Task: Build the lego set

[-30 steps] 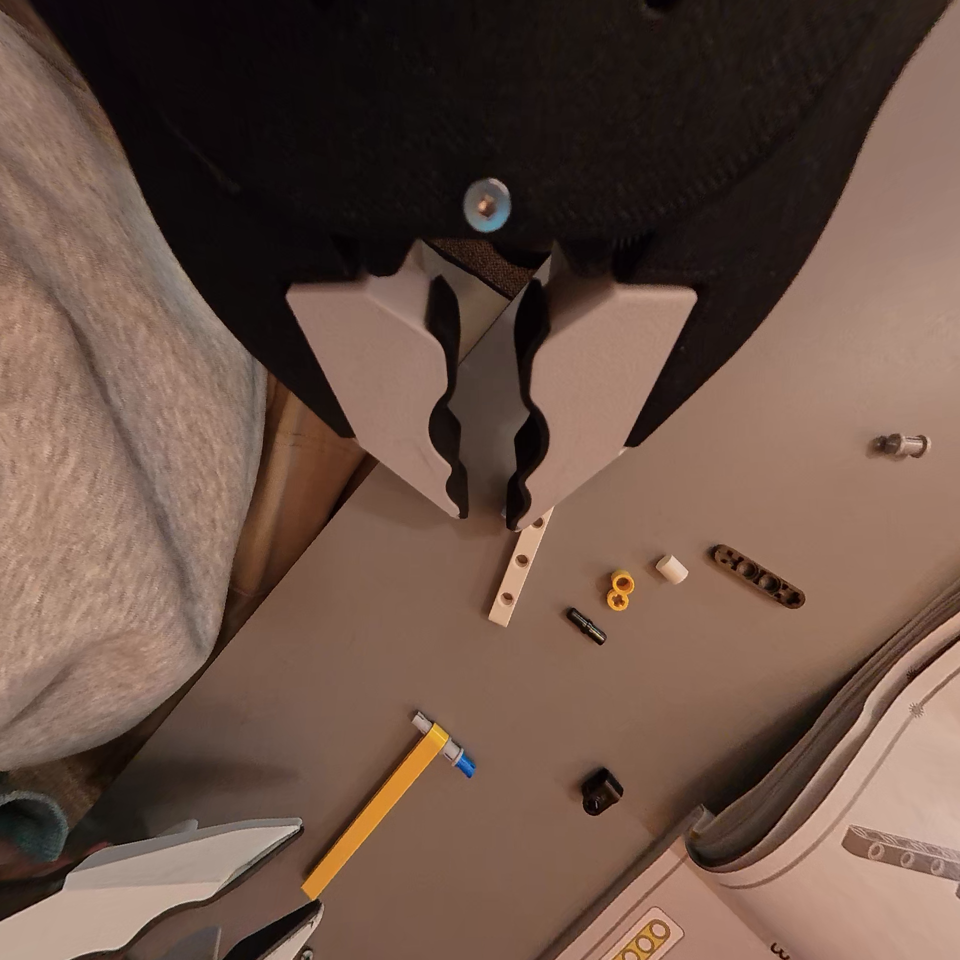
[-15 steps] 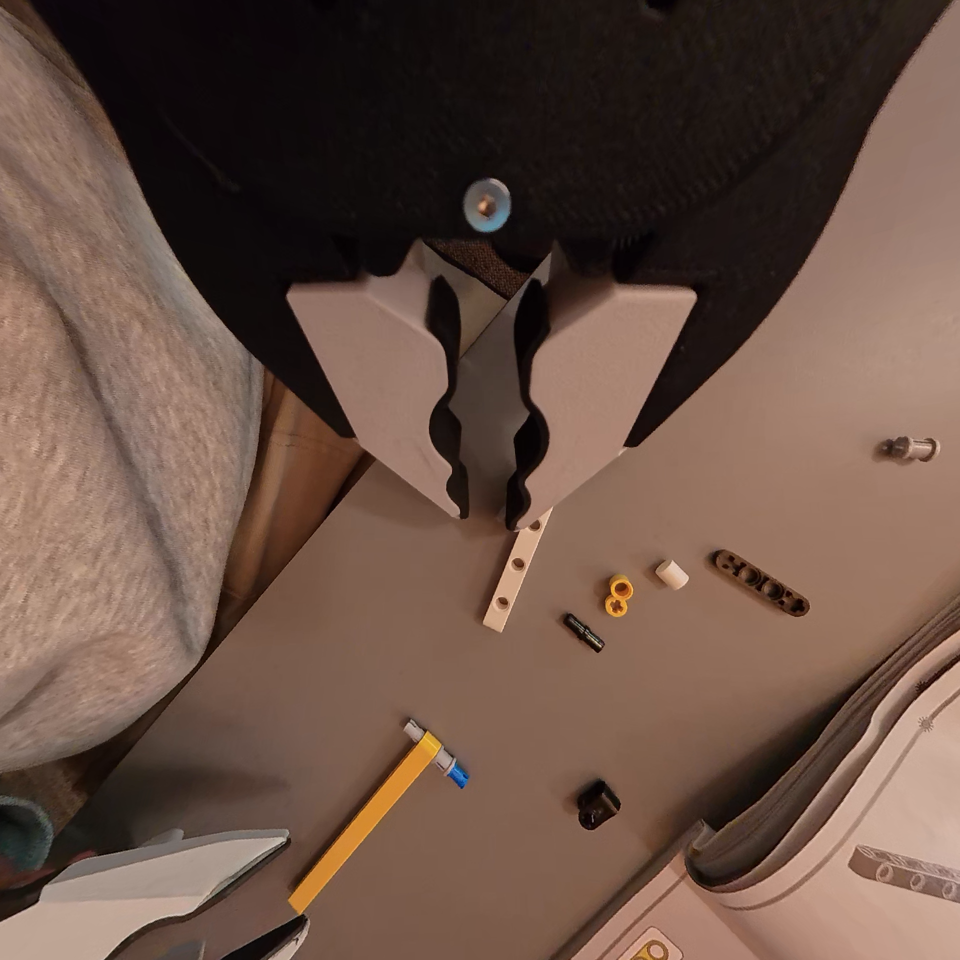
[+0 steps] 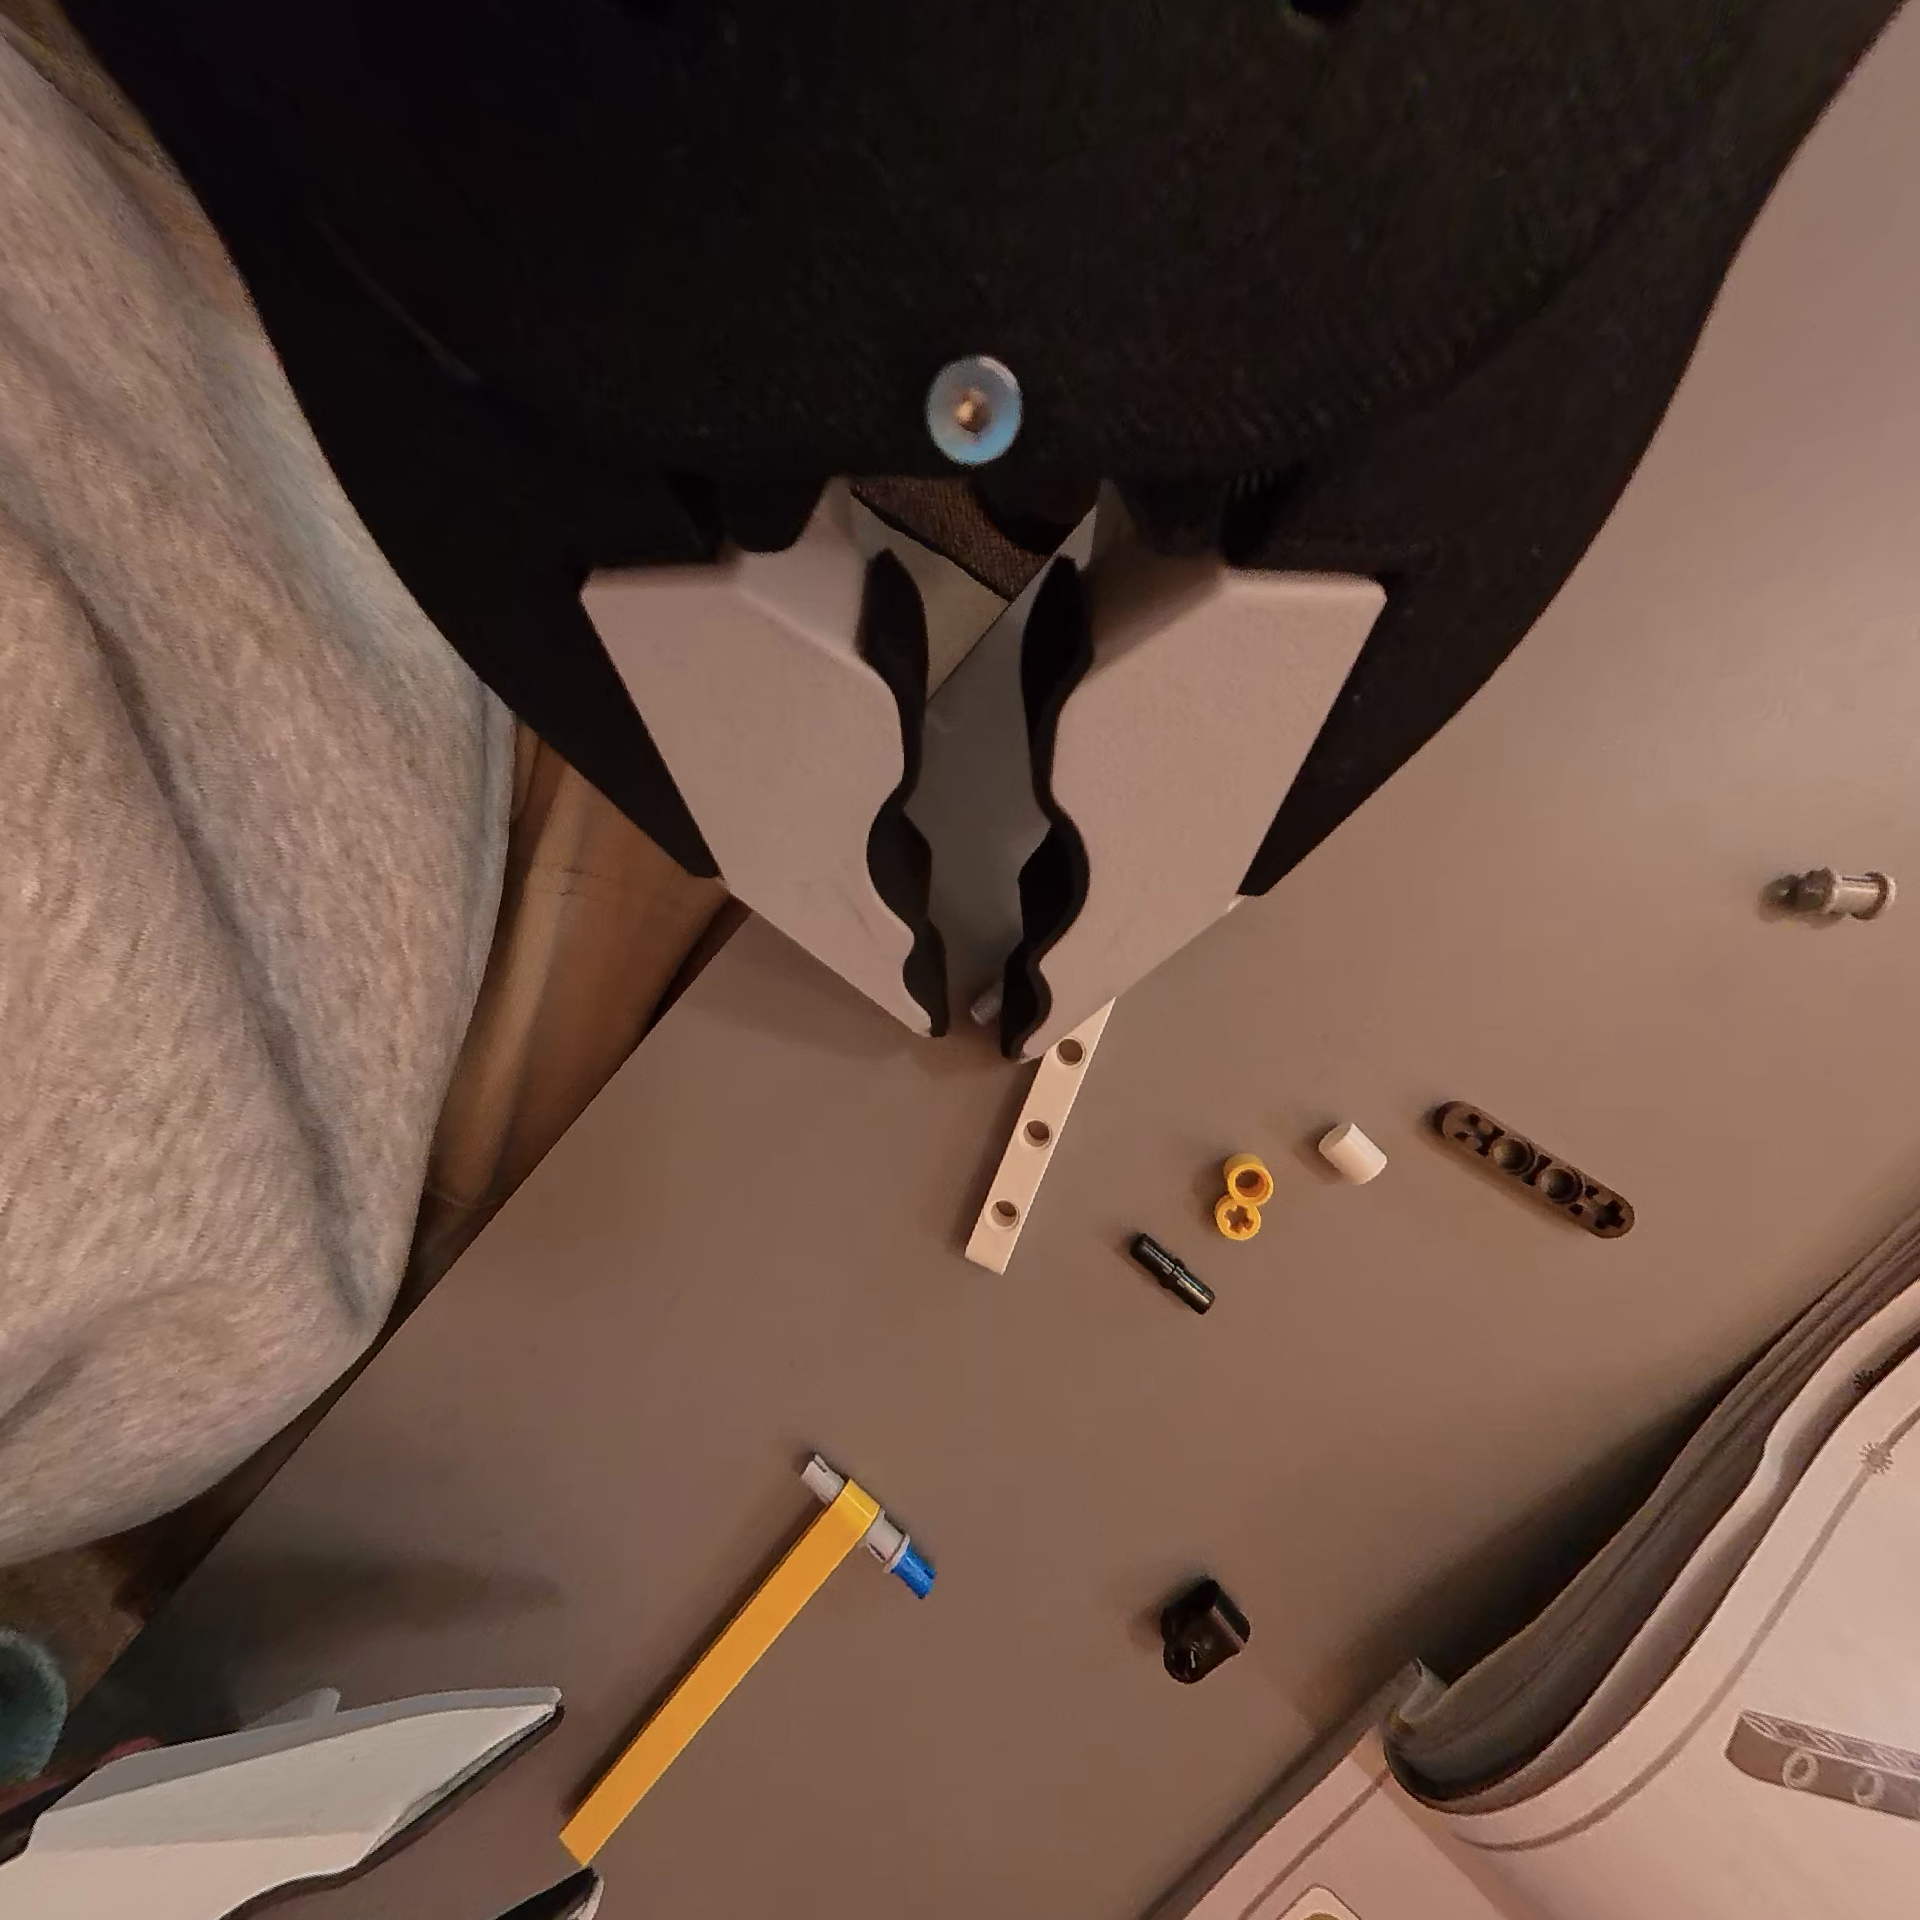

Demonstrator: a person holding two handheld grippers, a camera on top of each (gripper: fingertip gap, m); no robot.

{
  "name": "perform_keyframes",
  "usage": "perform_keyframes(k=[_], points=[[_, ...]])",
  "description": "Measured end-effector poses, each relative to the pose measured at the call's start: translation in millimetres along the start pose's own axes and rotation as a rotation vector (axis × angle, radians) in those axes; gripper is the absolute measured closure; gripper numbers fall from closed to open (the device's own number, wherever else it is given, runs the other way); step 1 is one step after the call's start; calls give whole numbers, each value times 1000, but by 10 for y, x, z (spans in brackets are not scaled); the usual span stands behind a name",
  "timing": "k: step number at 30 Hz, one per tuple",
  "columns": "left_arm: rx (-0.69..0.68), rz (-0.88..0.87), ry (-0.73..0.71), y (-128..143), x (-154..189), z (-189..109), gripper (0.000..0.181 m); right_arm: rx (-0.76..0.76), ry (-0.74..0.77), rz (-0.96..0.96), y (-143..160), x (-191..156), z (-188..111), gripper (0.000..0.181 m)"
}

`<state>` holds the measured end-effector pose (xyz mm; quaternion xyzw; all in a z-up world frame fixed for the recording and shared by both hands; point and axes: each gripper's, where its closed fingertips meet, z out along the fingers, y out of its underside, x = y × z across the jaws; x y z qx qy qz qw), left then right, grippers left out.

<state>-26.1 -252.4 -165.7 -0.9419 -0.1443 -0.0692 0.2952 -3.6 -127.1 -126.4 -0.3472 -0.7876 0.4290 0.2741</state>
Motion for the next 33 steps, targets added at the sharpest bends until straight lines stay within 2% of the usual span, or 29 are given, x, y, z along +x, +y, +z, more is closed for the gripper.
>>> perform_keyframes(k=[12,20,33], points=[[5,1,1,-4,3,-7,173,0,-1,-1,0,-5,4,161],[-7,5,8,13,16,-10,181,0,-1,-3,-5,-6,4,161],[27,7,5,-39,-12,-133,181,4,-3,-6,-18,-12,2,161]])
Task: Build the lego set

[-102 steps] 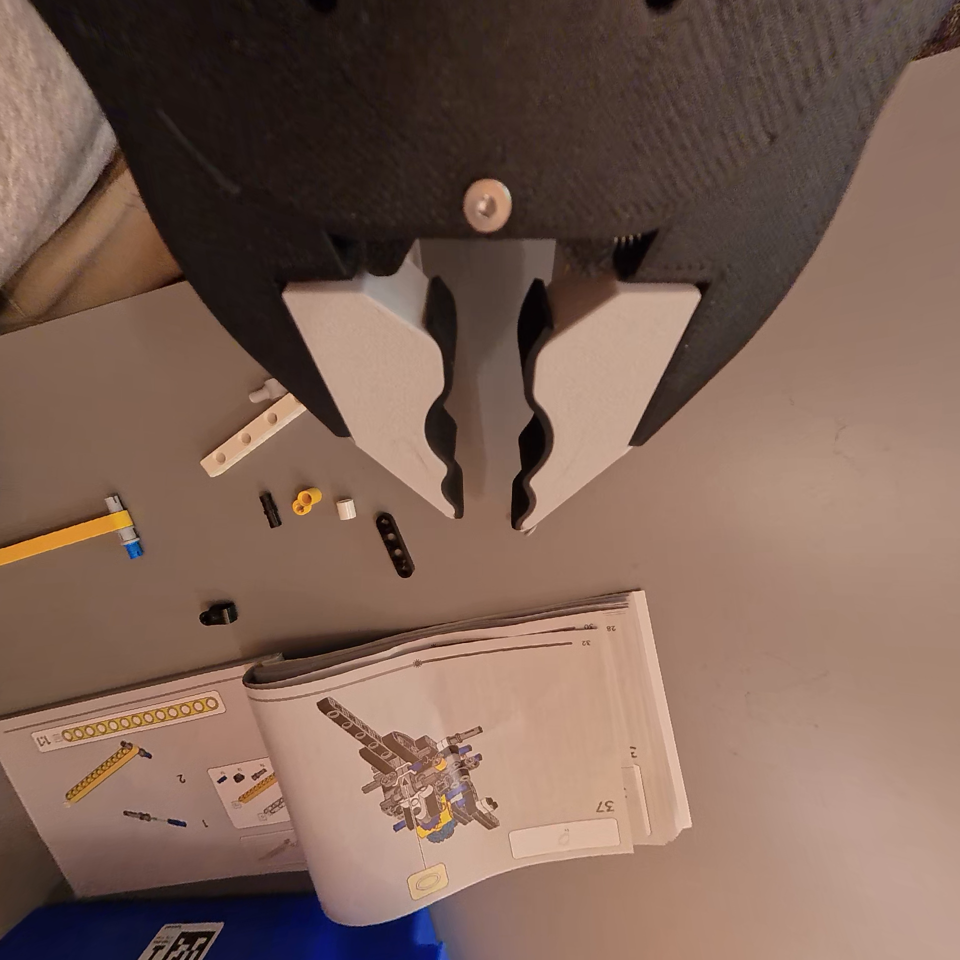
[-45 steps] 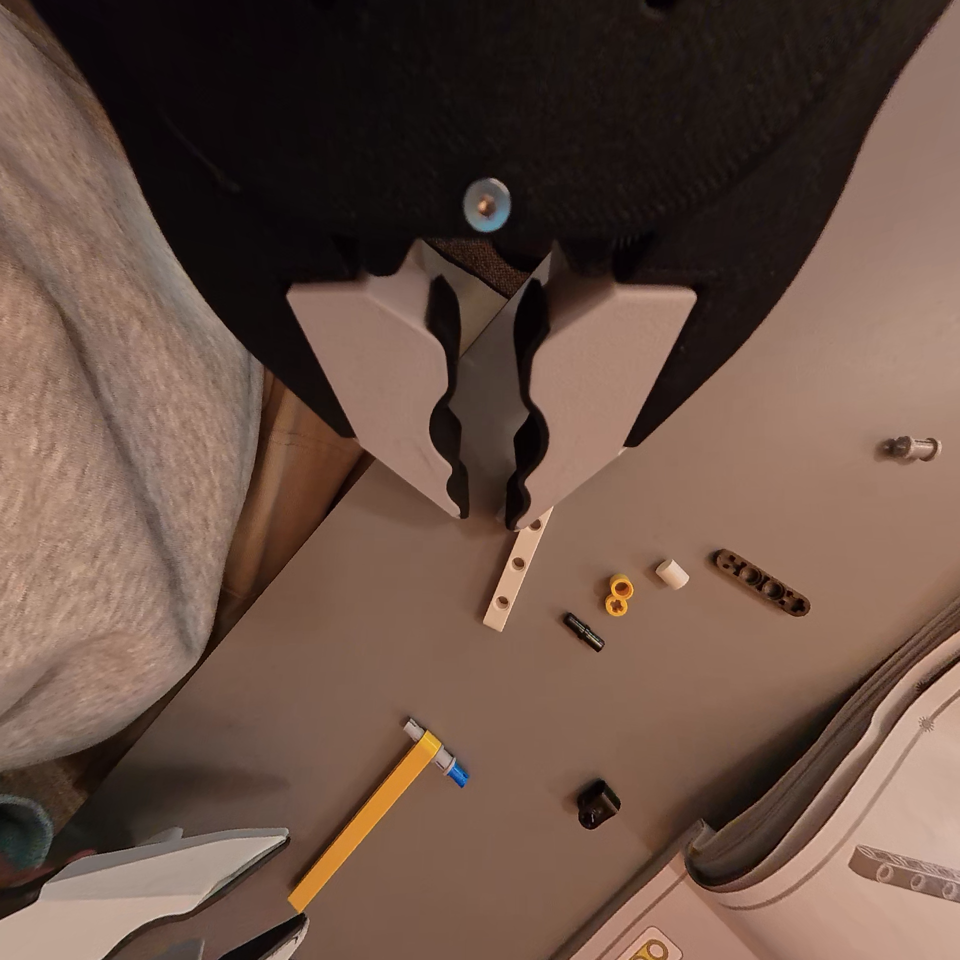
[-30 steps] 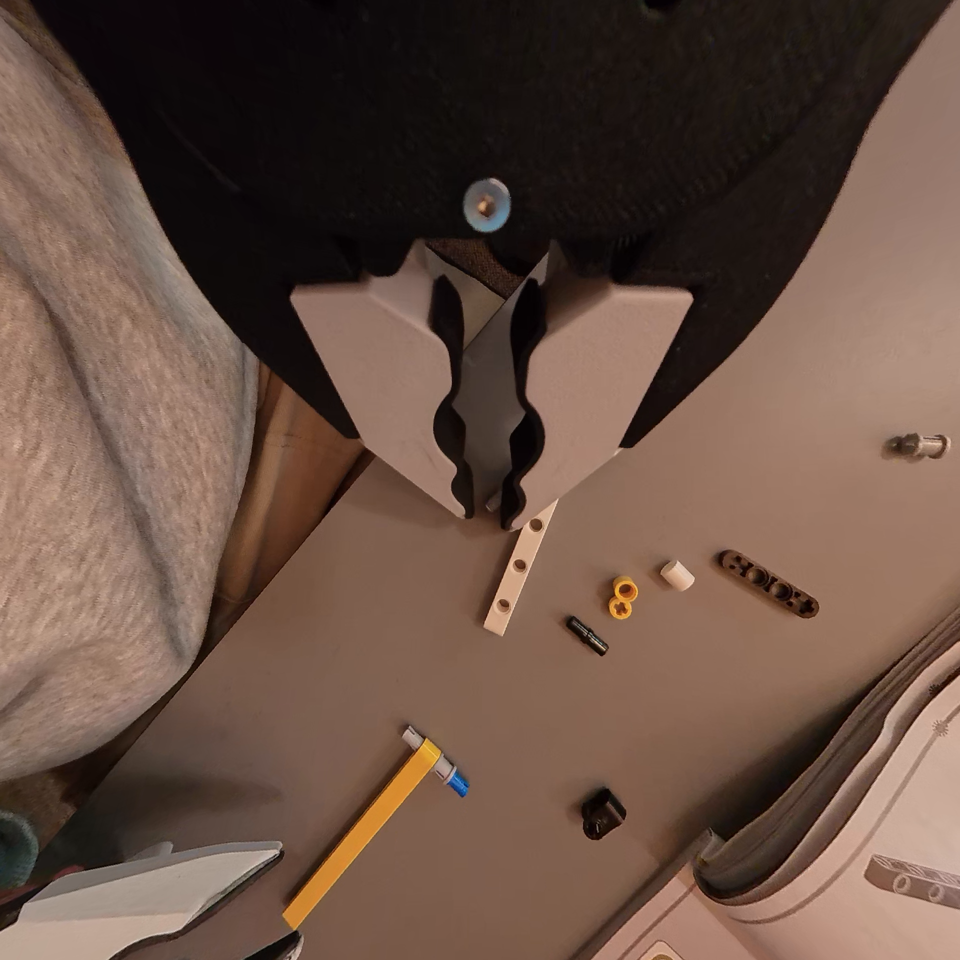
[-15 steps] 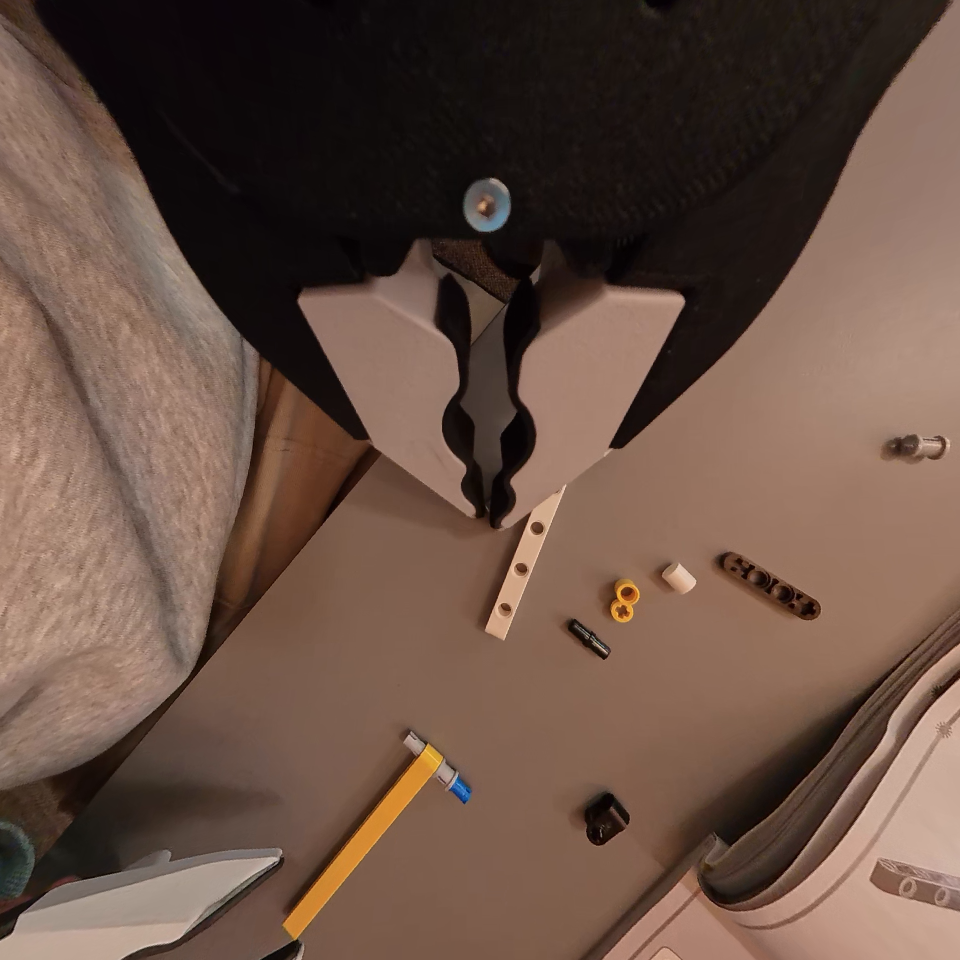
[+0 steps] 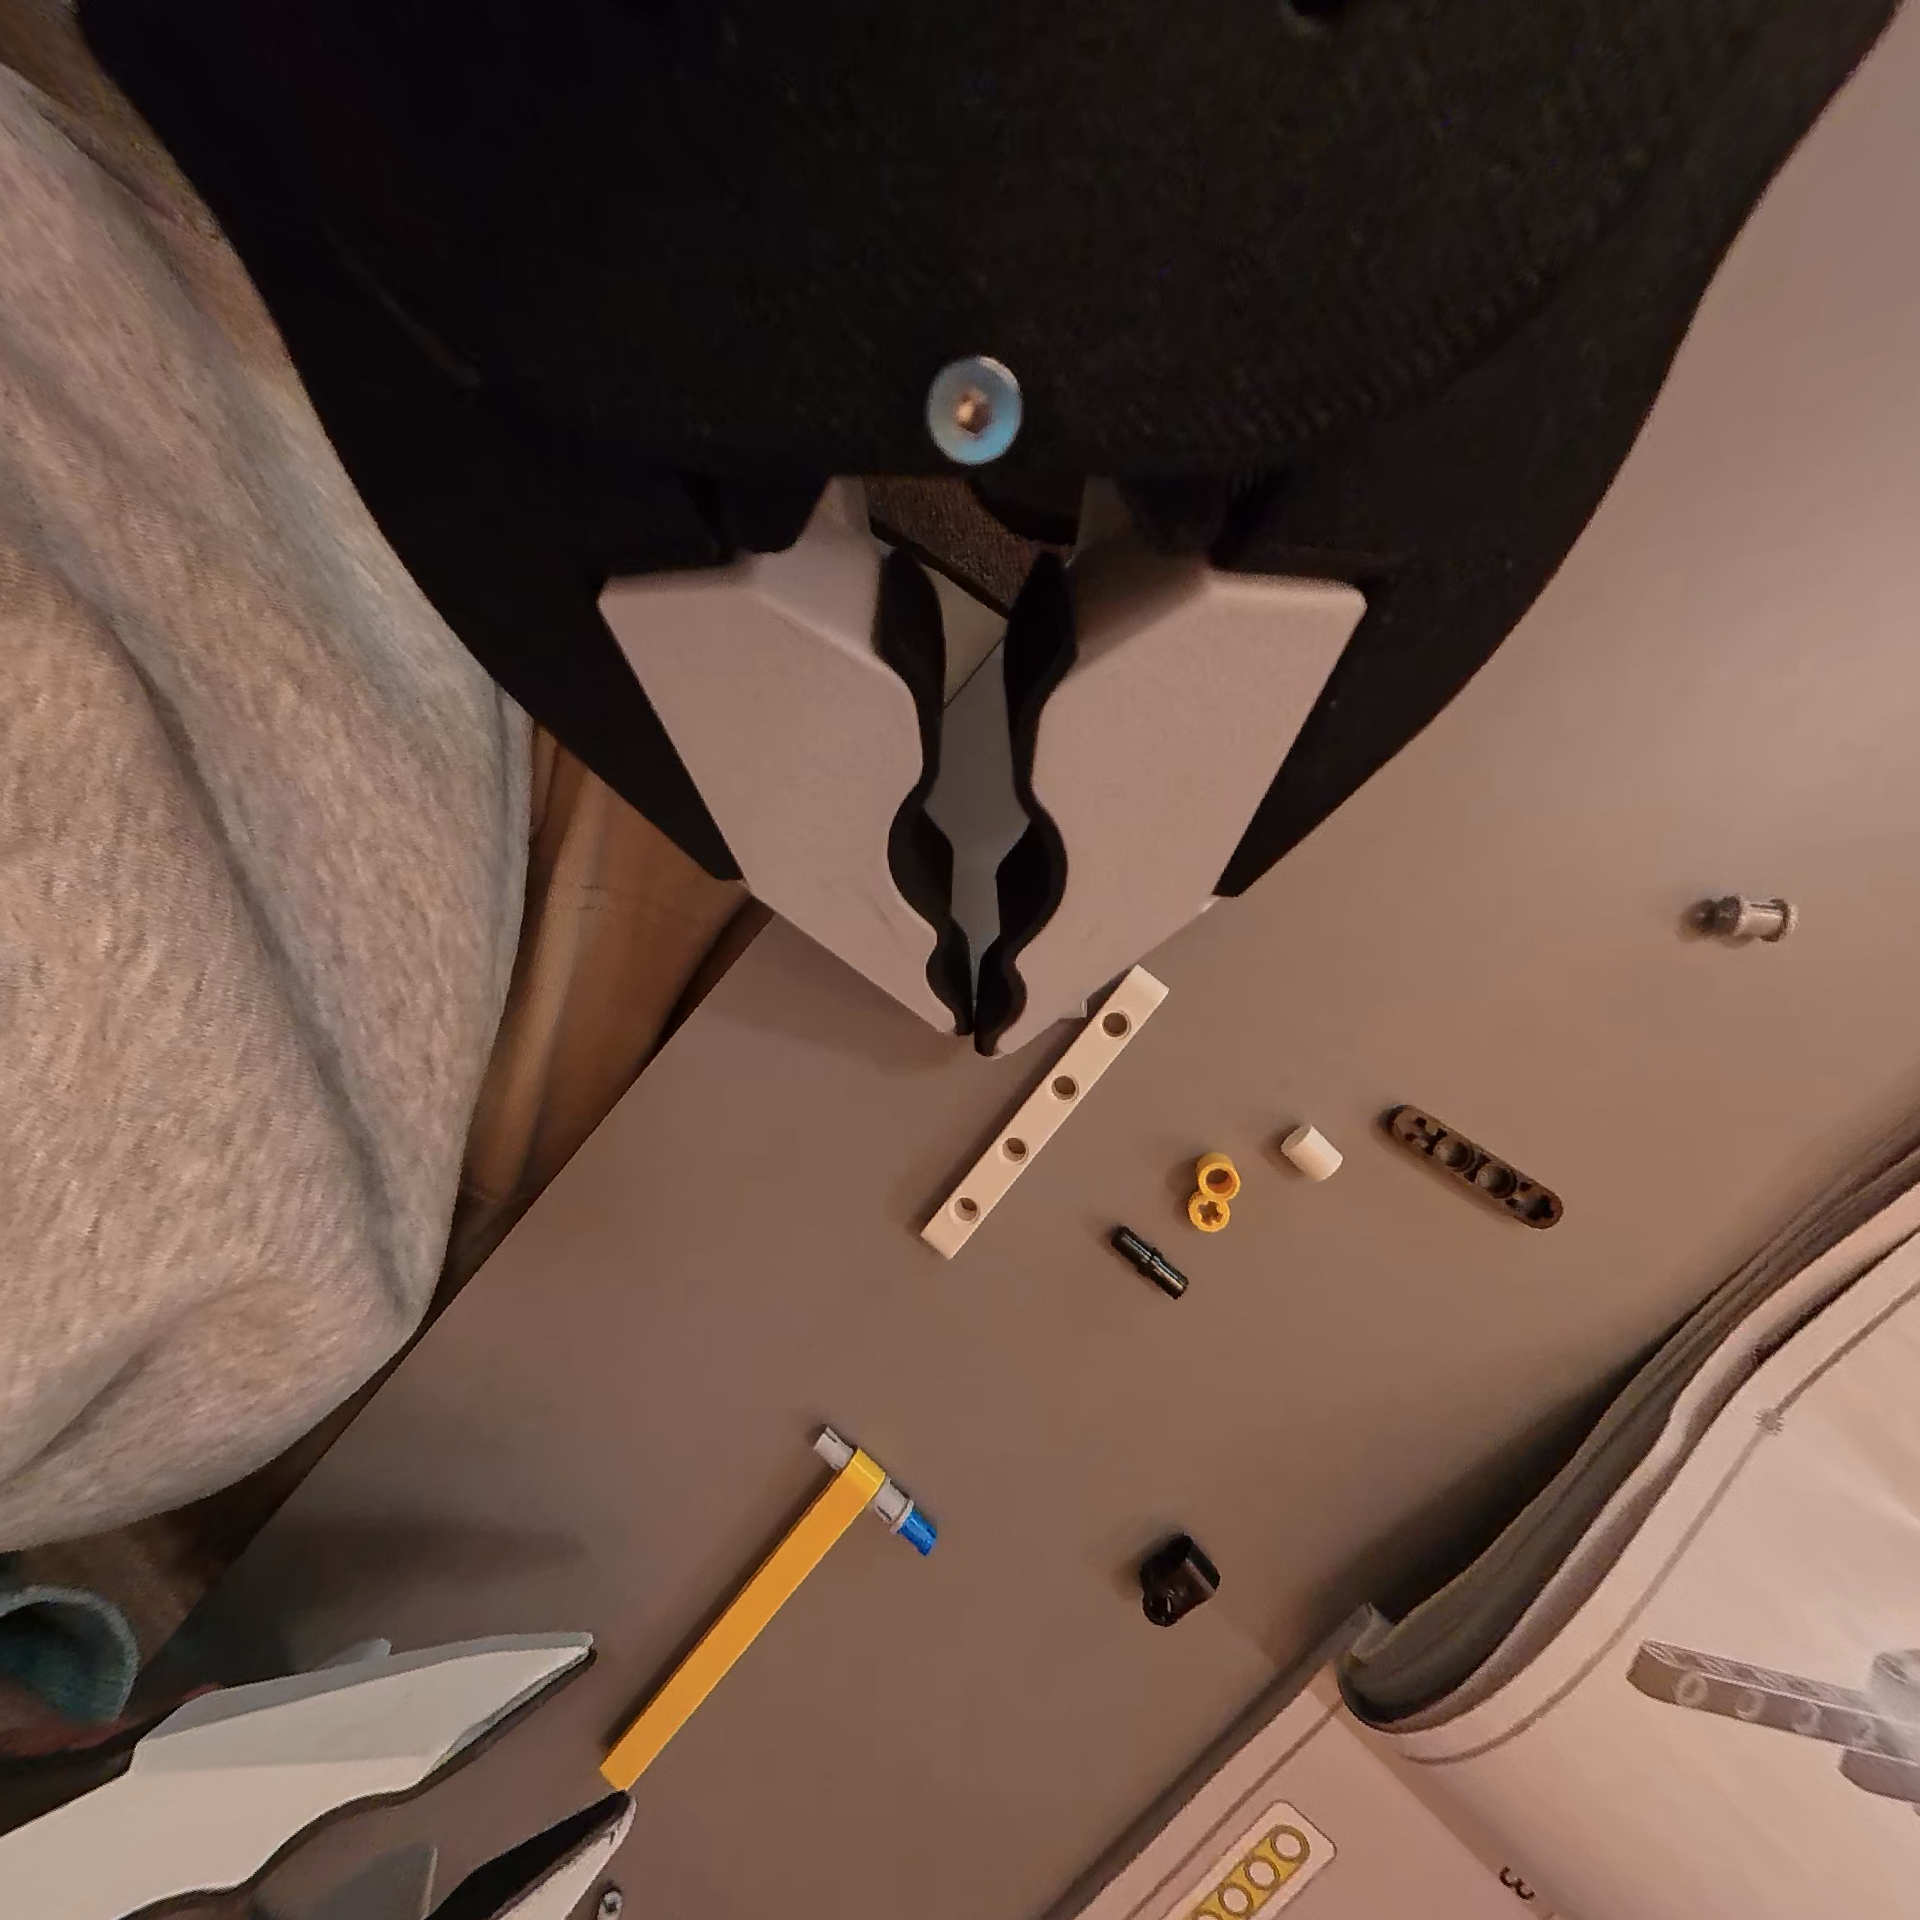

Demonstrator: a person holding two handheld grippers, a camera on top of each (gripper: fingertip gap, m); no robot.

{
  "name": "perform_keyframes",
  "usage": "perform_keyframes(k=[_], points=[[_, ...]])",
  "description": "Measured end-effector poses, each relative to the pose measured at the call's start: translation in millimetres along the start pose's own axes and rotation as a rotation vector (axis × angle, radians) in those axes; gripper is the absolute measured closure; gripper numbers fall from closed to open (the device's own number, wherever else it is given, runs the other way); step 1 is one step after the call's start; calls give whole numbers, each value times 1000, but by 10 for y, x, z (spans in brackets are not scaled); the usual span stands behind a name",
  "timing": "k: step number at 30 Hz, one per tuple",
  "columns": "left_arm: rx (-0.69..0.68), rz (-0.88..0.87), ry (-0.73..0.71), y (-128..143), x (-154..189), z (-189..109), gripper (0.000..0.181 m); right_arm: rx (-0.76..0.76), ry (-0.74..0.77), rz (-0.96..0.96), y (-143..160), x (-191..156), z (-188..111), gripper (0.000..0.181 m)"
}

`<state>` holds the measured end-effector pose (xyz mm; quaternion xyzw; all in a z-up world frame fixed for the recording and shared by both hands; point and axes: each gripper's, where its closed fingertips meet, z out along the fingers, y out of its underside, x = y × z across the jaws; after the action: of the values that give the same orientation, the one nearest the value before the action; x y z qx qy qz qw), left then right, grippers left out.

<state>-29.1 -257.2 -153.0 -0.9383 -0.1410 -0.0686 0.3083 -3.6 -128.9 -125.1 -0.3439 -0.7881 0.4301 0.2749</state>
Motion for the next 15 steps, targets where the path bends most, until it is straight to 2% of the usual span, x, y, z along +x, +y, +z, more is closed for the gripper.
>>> perform_keyframes(k=[3,9,15], points=[[28,-2,-21,-50,-37,-22,179,1,0,-1,-5,-2,-2,161],[71,13,-57,-168,-47,69,164,1,1,-2,-9,-2,-2,161],[55,35,-61,-179,-34,166,164,2,3,-2,-11,3,-6,161]])
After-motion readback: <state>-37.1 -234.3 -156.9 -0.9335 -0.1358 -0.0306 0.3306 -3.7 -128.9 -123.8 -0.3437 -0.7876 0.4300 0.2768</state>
